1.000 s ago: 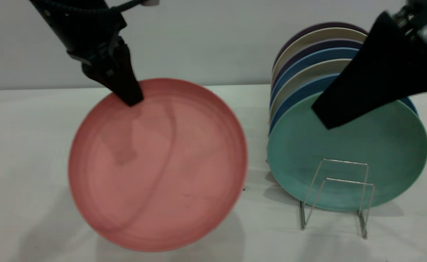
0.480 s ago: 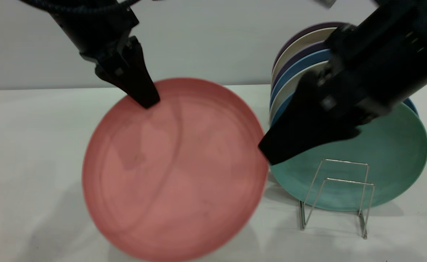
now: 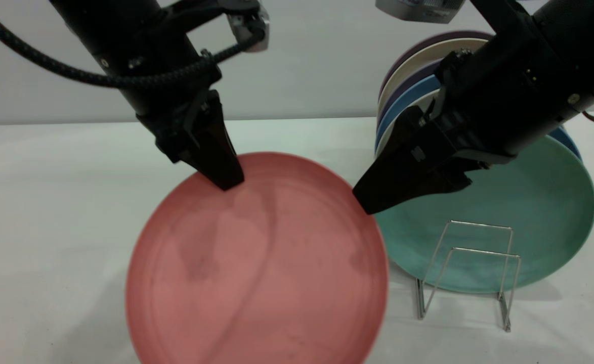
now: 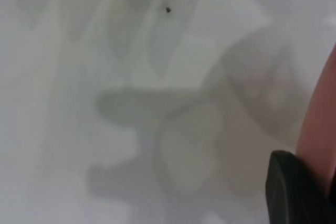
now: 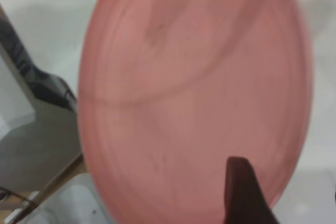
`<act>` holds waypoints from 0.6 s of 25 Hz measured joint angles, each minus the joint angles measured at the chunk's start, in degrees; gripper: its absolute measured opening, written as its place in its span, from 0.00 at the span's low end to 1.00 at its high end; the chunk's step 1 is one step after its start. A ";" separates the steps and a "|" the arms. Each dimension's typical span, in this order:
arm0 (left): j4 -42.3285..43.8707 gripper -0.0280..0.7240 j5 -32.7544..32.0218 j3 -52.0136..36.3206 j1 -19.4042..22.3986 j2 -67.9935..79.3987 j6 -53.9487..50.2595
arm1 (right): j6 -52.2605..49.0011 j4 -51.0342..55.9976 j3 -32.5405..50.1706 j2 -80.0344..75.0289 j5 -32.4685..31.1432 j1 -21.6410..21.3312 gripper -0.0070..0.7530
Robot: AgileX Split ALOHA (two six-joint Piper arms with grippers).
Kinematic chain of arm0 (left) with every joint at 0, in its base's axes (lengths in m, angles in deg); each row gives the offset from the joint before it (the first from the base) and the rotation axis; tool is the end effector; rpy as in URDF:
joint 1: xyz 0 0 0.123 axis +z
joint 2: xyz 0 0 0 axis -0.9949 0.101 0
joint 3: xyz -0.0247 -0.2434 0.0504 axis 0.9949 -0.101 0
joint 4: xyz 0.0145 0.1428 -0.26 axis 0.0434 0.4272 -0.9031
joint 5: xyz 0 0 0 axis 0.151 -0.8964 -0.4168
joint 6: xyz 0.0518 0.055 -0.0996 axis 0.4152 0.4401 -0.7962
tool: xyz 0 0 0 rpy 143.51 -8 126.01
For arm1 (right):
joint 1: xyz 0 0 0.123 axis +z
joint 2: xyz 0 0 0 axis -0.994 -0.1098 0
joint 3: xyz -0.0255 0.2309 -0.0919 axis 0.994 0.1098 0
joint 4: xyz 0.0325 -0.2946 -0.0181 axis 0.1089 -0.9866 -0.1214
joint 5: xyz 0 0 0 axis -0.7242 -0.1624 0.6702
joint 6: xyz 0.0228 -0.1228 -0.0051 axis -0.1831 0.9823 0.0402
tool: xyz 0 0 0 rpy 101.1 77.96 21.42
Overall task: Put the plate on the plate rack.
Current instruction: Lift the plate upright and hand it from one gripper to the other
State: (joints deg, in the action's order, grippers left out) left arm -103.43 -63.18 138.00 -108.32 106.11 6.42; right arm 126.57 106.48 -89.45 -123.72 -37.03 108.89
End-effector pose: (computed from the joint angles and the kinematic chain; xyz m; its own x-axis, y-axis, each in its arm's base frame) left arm 0.3641 -0.2043 0.0869 -0.2692 0.8569 -0.4396 0.9476 0.3171 0.0379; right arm 0.2918 0.2008 0.0935 -0.6029 -0.4907 -0.6291 -0.7556 0.6042 0.2529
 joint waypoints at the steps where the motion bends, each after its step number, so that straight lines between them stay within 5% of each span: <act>1: -0.17 0.06 0.16 -0.05 -0.20 0.00 0.07 | 0.04 0.00 0.00 0.00 0.50 0.00 0.58; 15: -0.35 0.06 1.11 -0.23 -0.81 -1.60 0.23 | 1.99 4.78 0.00 -6.59 3.05 0.05 0.58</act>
State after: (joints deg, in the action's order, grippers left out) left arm -103.78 -62.07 137.77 -109.13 104.51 6.65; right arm 128.56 111.26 -89.45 -130.31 -33.98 108.94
